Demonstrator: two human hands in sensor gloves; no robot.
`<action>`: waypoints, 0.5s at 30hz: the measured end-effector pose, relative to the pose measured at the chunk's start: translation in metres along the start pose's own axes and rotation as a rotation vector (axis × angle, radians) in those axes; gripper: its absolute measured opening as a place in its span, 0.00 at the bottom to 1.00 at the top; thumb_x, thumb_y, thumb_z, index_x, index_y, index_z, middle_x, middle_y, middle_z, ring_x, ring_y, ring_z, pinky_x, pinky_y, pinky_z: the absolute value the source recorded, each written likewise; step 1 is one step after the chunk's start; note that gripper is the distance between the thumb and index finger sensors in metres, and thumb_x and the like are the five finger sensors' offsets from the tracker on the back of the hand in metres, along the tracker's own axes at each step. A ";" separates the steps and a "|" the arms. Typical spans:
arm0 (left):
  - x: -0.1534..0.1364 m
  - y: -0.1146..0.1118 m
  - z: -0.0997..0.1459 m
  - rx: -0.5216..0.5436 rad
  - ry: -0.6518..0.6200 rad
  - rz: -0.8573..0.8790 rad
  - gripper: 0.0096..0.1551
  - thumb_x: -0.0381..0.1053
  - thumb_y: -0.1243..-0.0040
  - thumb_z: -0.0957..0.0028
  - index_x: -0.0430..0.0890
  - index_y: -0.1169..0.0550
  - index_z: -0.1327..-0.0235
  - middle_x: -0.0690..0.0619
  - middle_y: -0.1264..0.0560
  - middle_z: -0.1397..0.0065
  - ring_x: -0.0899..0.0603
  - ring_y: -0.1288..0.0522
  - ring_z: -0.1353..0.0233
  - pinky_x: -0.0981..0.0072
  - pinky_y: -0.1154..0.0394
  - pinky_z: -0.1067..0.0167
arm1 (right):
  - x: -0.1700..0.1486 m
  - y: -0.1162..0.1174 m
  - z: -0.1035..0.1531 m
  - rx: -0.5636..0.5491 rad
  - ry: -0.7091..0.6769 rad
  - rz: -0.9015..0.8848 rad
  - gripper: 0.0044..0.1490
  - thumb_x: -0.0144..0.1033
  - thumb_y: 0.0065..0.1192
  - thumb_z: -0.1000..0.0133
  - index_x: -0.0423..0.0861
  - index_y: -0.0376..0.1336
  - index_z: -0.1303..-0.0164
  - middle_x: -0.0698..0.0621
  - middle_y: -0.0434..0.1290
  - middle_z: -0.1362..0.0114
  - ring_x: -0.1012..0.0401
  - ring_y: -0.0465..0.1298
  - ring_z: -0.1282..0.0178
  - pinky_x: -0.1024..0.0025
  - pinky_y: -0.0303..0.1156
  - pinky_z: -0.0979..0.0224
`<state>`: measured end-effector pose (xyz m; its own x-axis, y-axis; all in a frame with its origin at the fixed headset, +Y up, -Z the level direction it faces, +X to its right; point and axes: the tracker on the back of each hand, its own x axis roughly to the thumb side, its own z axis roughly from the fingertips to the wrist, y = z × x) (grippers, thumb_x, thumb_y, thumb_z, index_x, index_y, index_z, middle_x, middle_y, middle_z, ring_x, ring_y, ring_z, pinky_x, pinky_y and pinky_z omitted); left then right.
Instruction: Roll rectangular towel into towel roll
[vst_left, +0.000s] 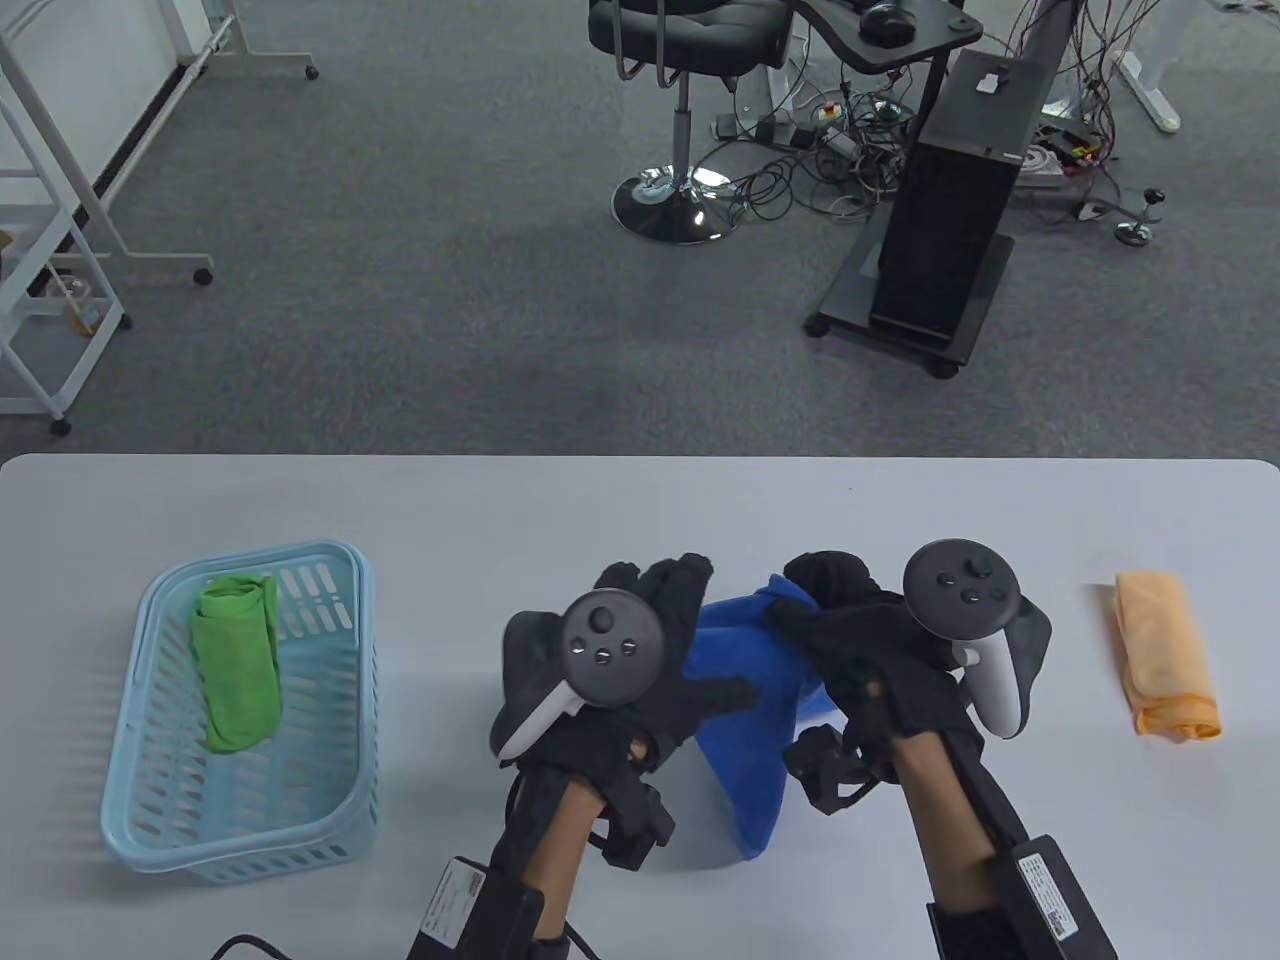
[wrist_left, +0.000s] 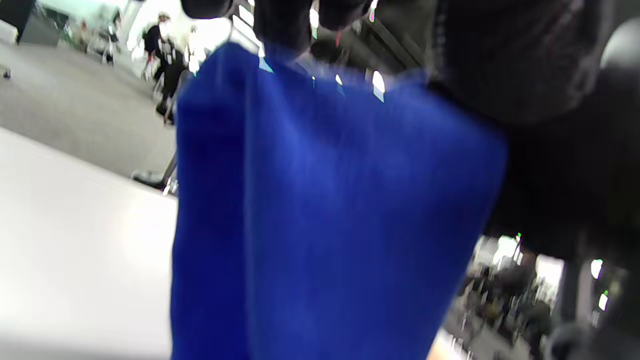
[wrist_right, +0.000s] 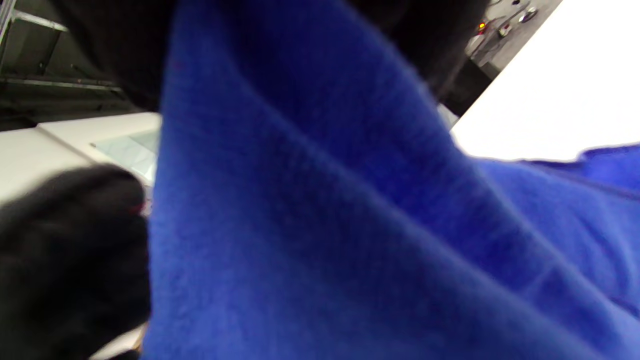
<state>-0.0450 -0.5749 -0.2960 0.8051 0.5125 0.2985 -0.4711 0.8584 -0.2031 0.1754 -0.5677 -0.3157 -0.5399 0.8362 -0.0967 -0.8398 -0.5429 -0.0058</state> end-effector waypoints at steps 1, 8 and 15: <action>0.003 -0.004 -0.004 0.040 0.016 -0.069 0.56 0.63 0.29 0.65 0.49 0.36 0.21 0.45 0.24 0.27 0.28 0.38 0.20 0.24 0.46 0.31 | -0.001 -0.004 0.001 -0.009 -0.008 0.003 0.49 0.43 0.69 0.61 0.44 0.55 0.28 0.51 0.79 0.50 0.63 0.86 0.66 0.54 0.75 0.37; 0.010 0.014 -0.002 0.162 0.055 -0.098 0.23 0.54 0.32 0.58 0.54 0.13 0.48 0.48 0.13 0.51 0.34 0.25 0.30 0.28 0.39 0.32 | 0.001 -0.027 0.009 0.004 -0.163 0.345 0.58 0.54 0.67 0.63 0.56 0.48 0.22 0.47 0.60 0.30 0.49 0.69 0.32 0.39 0.57 0.25; 0.019 0.027 -0.010 0.114 0.054 -0.130 0.26 0.55 0.33 0.58 0.53 0.12 0.46 0.47 0.12 0.49 0.33 0.26 0.29 0.27 0.40 0.32 | 0.008 0.007 -0.003 0.060 -0.206 0.643 0.30 0.43 0.69 0.61 0.54 0.72 0.46 0.48 0.51 0.22 0.45 0.49 0.20 0.35 0.41 0.22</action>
<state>-0.0391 -0.5418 -0.3048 0.8789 0.3973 0.2640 -0.3968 0.9161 -0.0576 0.1654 -0.5648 -0.3191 -0.9281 0.3493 0.1292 -0.3464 -0.9370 0.0450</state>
